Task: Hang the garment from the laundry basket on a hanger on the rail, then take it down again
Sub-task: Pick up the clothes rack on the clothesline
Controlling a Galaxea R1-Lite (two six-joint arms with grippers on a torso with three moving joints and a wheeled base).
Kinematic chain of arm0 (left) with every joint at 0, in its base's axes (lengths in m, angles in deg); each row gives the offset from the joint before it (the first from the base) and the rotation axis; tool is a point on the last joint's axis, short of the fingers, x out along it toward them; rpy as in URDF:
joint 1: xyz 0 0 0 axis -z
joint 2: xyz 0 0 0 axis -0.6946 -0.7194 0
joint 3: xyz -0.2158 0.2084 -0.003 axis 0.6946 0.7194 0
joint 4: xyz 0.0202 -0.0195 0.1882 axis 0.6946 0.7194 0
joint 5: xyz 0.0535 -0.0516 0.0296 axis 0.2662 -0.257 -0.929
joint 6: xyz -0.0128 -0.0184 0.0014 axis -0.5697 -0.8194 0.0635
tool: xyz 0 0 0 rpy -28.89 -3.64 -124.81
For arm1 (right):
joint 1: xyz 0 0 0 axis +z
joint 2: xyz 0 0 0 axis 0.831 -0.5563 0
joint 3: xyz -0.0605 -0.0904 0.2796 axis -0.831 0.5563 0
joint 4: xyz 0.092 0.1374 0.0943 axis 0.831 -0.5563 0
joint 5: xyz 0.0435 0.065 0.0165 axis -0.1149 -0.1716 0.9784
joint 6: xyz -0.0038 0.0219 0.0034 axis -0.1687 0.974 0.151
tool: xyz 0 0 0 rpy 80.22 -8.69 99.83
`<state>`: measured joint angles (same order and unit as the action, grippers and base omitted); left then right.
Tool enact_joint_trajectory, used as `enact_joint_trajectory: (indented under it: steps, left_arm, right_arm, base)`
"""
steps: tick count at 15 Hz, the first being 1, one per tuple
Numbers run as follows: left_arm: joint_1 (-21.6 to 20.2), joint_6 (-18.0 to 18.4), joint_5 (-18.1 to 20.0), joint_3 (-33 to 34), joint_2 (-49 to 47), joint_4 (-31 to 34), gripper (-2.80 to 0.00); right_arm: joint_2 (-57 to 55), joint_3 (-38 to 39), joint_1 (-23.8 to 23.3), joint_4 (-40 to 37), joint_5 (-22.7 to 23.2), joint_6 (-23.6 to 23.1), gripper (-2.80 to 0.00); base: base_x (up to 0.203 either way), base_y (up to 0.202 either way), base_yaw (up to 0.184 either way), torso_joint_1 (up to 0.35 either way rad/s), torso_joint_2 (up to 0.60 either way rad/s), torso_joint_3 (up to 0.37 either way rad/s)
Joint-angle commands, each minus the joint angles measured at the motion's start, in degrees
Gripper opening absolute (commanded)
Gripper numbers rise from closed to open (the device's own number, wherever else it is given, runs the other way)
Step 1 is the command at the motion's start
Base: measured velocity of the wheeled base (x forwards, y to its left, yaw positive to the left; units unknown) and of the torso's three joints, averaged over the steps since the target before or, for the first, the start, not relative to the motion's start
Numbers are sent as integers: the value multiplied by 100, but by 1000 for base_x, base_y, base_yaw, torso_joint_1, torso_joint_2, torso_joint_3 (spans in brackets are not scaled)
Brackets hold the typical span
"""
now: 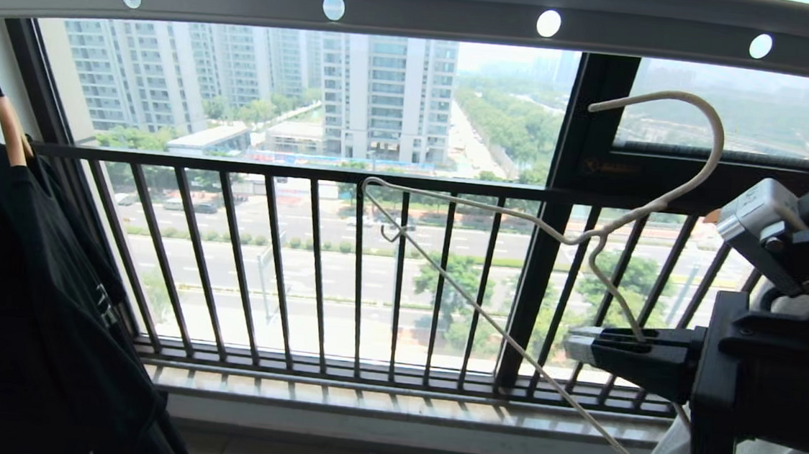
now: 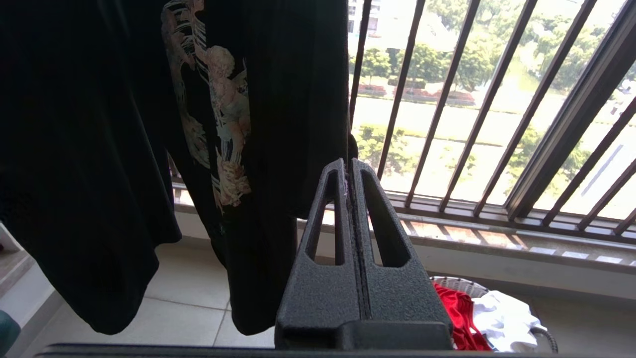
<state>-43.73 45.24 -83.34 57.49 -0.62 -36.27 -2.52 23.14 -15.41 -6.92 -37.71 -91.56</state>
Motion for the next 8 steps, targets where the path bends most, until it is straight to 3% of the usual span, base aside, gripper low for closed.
enact_joint_trajectory:
  steps: [1,8]
  left_arm:
    - [0,-3,-3,1,-4,-1,-280]
    - [0,-3,-3,1,-4,-1,-280]
  right_arm:
    - [-381,61,-91,37,59,-13,-280]
    - [-312,123,-133,149,69,-14,-280]
  base:
    - [0,0,0,0,0,0]
    - [0,0,0,0,0,0]
